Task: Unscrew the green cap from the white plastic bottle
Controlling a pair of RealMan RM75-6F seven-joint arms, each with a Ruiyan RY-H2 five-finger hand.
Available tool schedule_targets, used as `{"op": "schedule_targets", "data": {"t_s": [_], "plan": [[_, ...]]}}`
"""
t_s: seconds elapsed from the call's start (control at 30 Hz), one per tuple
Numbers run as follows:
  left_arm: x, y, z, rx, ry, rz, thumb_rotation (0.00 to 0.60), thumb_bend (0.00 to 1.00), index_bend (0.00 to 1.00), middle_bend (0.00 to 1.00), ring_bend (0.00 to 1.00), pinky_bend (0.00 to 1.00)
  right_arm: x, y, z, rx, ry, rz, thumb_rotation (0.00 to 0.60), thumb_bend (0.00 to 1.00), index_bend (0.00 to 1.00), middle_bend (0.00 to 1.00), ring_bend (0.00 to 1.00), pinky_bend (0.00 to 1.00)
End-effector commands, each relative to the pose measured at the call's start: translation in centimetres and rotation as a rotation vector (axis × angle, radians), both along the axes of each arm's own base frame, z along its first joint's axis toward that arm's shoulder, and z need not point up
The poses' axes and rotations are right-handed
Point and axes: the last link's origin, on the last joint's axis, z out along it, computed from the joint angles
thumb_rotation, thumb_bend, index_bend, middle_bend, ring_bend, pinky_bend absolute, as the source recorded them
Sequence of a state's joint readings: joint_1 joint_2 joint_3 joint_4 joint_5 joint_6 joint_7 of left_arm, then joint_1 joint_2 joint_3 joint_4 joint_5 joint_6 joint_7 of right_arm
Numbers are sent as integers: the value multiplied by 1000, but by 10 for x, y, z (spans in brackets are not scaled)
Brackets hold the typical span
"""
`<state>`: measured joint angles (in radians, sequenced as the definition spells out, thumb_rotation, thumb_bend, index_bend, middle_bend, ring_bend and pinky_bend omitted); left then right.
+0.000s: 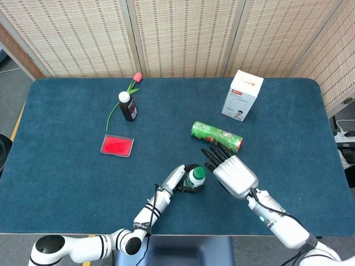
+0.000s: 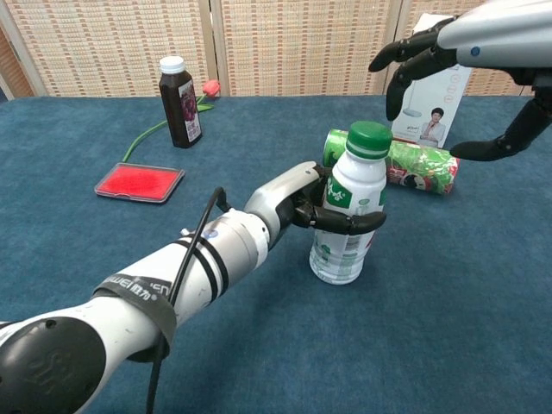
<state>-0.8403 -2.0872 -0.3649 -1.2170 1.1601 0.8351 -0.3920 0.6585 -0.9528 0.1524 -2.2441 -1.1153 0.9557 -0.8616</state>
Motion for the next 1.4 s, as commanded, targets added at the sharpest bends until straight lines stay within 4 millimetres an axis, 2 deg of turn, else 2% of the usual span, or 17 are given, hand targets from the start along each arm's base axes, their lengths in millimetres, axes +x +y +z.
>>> {"op": "schedule_targets", "data": {"t_s": [0.03, 0.53, 1.1, 1.4], "plan": [[0, 1, -1, 3, 5, 1, 600, 661, 731, 732, 439, 385, 2, 1, -4, 15, 20, -11, 600, 266, 300, 0, 0, 0], [4, -3, -4, 15, 33, -40, 600, 677, 738, 750, 446, 383, 5, -2, -7, 11, 21, -45, 600, 267, 304, 0, 0, 0], [8, 4, -8, 27, 40, -27, 600, 695, 740, 759, 447, 381, 15, -1, -14, 52, 4, -61, 600, 267, 285, 0, 0, 0], [8, 7, -11, 27, 64, -37, 600, 737, 743, 792, 464, 390, 21, -1, -19, 93, -9, -69, 600, 267, 284, 0, 0, 0]]}}
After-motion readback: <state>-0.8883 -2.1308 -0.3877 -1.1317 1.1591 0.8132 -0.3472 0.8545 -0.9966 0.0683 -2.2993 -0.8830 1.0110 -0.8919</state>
